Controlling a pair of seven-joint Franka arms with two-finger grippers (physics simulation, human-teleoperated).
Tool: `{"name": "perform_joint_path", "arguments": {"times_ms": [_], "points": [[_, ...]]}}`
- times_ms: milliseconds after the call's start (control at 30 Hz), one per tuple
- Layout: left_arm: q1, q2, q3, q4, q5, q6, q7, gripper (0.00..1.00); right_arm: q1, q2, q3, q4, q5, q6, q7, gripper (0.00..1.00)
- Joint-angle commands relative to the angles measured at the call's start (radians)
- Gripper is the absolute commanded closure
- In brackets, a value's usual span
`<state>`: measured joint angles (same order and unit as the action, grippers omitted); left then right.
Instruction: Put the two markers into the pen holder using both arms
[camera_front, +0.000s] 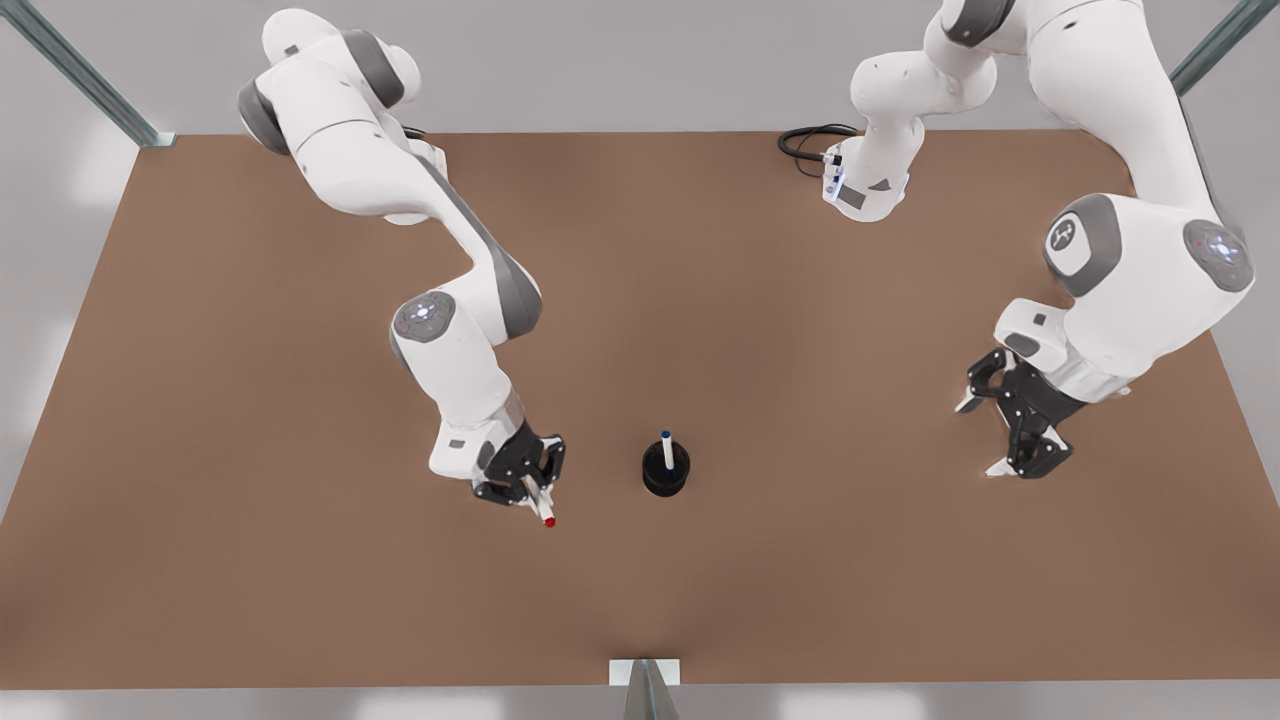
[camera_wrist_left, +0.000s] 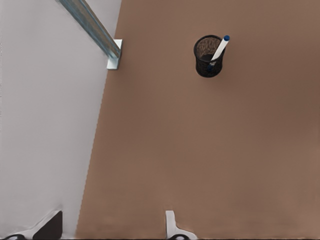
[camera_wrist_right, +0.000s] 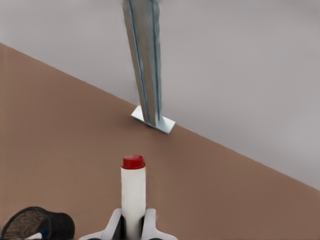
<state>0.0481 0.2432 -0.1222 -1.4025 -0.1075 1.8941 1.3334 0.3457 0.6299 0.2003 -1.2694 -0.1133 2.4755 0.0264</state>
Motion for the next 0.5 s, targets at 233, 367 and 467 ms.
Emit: {"name": "perform_joint_path", "arguments": {"times_ms": [233, 367, 467], "points": [[-0.096, 0.070, 0.089, 0.108, 0.127, -0.280, -1.560, 0.00, 0.300, 0.178, -0.148, 0.143, -0.031, 0.617, 0.325, 0.77], [-0.100, 0.094, 0.093, 0.106, 0.127, -0.268, -1.606, 0.00, 0.358, 0.286, -0.171, 0.194, -0.031, 0.717, 0.365, 0.77], [-0.100, 0.107, 0.093, 0.106, 0.127, -0.268, -1.606, 0.00, 0.375, 0.329, -0.206, 0.196, -0.031, 0.773, 0.365, 0.77]]}}
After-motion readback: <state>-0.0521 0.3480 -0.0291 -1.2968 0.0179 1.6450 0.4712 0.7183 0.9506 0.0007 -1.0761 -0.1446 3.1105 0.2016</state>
